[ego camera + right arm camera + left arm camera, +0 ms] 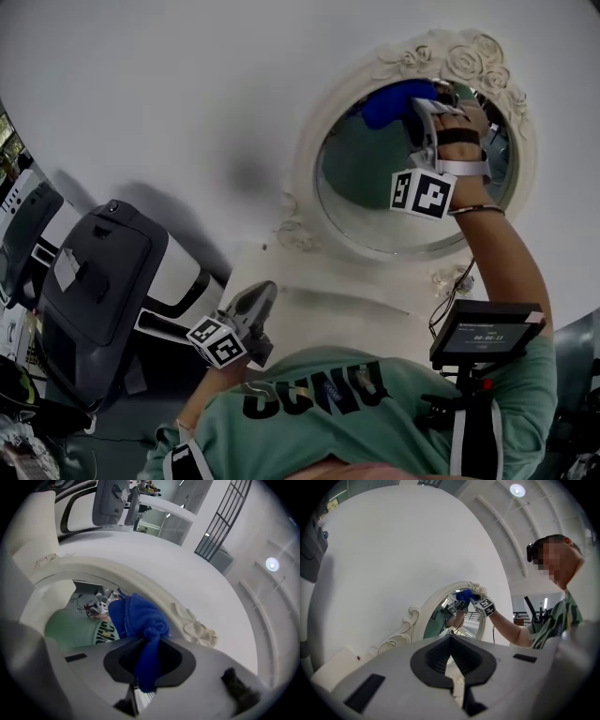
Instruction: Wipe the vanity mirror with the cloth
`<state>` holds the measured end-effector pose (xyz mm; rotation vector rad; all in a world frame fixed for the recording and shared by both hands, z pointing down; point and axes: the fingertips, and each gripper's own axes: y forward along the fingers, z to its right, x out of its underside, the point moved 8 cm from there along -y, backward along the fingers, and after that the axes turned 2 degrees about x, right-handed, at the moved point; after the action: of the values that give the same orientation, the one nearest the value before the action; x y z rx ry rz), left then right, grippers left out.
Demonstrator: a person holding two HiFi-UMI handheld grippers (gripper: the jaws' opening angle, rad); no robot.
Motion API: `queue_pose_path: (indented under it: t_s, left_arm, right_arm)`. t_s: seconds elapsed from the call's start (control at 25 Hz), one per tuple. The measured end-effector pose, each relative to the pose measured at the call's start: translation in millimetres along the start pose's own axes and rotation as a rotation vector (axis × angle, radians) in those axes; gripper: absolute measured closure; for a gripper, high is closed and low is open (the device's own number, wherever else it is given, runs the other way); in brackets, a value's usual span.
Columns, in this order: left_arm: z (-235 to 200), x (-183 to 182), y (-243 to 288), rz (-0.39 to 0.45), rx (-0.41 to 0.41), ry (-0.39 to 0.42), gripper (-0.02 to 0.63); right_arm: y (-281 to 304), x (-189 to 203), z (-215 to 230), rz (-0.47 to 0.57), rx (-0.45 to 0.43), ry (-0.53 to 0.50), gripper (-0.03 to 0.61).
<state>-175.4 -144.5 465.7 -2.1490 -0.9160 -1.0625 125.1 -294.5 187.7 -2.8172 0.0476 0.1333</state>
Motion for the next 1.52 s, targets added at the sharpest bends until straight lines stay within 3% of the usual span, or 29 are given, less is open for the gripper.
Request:
queue_pose_path:
  t_s: [0.24, 0.36, 0.6, 0.72, 1.0, 1.16, 1.28, 1.52]
  left_arm:
    - [6, 14, -12, -0.07, -0.042, -0.05, 0.604]
    - [1, 23, -9, -0.097, -0.053, -0.064, 0.604]
    - [-11, 43, -20, -0.177, -0.122, -0.113, 0.604]
    - [-9, 49, -19, -0.204, -0.139, -0.13, 0.604]
    - [-6, 51, -13, -0.203, -0.124, -0.126, 0.604]
    - [1, 41, -12, -0.167, -0.086, -0.095, 0.604]
    - [2, 30, -12, -0.13, -0.06, -0.067, 0.604]
    - [1, 14, 7, -0.039, 0.009, 0.004, 0.604]
  right_arm:
    - [-40, -23, -100, 0.065, -0.167, -0.012, 0.522]
    - [-63, -32, -175, 0.096, -0.279, -0.053, 0.522]
    - [-126, -59, -357, 0.143, -0.634, -0.029, 0.522]
    - [-137, -54, -391, 0.121, -0.681, -0.021, 0.523]
    - [-126, -57, -378, 0.127, -0.663, 0.066, 0.522]
    - [-131, -59, -349, 0.171, -0.686, 0.048, 0.522]
    - [-119, -55, -282, 0.192, -0.561, 0.054, 0.522]
    - [-57, -25, -83, 0.161, -0.174, 0.117, 0.522]
